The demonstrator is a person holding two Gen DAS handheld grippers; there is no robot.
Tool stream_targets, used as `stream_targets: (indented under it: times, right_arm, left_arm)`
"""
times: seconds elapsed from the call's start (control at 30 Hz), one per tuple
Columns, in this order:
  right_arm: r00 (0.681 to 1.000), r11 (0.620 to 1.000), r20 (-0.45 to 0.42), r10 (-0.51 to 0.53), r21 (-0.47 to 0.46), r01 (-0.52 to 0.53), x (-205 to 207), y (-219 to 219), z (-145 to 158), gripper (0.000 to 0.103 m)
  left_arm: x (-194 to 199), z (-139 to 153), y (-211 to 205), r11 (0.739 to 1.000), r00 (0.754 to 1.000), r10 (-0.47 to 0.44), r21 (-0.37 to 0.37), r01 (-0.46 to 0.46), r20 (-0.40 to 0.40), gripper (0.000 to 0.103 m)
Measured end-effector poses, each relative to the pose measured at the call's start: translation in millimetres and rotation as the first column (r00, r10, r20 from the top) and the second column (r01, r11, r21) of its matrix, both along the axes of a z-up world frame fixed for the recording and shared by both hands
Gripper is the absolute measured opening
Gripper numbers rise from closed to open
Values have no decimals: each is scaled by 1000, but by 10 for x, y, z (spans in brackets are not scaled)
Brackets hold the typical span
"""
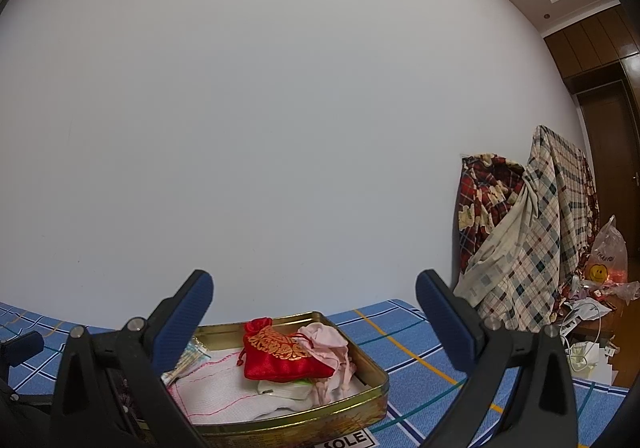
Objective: Organize soft objects
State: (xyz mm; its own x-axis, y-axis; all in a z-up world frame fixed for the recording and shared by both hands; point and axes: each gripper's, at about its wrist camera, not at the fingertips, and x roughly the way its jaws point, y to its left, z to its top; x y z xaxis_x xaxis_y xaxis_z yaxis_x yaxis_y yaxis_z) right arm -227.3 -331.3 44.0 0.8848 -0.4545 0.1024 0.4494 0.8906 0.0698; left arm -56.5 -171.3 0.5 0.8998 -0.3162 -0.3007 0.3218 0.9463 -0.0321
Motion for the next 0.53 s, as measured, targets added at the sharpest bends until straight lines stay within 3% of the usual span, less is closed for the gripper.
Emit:
stream_targets:
  times: [0.53]
  right_arm:
    - [1000,1000,-3,-2,2,2,2,0,-10,103]
  left_arm:
    - [-63,16,3,1000,1000,-14,9,14,10,102]
